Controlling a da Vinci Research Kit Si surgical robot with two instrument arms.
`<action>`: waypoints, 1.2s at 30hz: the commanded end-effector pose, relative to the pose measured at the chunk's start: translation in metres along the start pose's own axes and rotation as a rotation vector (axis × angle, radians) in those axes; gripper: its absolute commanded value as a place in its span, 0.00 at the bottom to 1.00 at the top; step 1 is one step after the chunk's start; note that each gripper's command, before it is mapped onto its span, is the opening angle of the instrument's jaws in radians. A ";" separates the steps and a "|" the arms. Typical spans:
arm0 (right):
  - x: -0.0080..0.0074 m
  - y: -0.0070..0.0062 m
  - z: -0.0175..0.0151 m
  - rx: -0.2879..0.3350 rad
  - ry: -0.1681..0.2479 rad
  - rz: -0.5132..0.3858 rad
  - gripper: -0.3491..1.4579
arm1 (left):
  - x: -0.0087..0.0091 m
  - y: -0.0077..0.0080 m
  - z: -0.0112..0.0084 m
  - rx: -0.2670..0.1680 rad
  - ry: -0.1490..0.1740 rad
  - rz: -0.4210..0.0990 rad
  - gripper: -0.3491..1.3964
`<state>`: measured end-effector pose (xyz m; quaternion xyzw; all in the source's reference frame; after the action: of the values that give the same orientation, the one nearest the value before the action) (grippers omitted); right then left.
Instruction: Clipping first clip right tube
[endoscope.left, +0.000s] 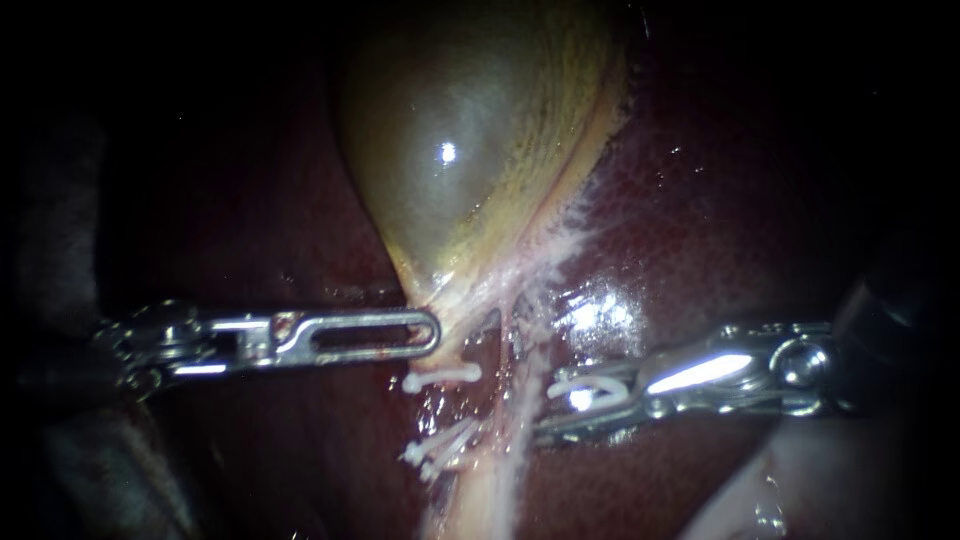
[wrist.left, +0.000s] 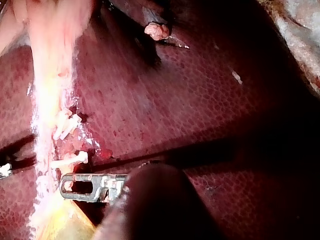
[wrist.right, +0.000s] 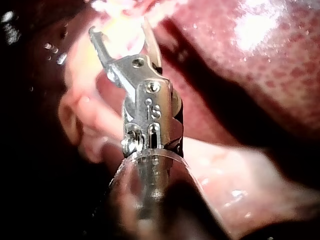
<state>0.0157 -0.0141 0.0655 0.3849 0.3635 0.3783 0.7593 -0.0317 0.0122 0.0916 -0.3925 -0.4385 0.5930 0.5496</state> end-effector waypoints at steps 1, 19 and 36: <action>0.0000 0.0001 0.0003 -0.001 0.001 0.000 0.50 | 0.0000 0.0002 -0.0003 -0.002 -0.003 -0.001 0.00; -0.0020 0.0032 0.0049 -0.005 0.010 -0.018 0.50 | 0.0004 0.0031 -0.0027 -0.007 -0.016 -0.015 0.00; -0.0018 0.0047 0.0068 -0.008 0.014 -0.018 0.50 | 0.0004 0.0040 -0.0029 -0.008 -0.017 -0.018 0.00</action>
<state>0.0194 -0.0158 0.0731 0.3768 0.3710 0.3754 0.7613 -0.0302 0.0128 0.0869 -0.3859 -0.4491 0.5894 0.5495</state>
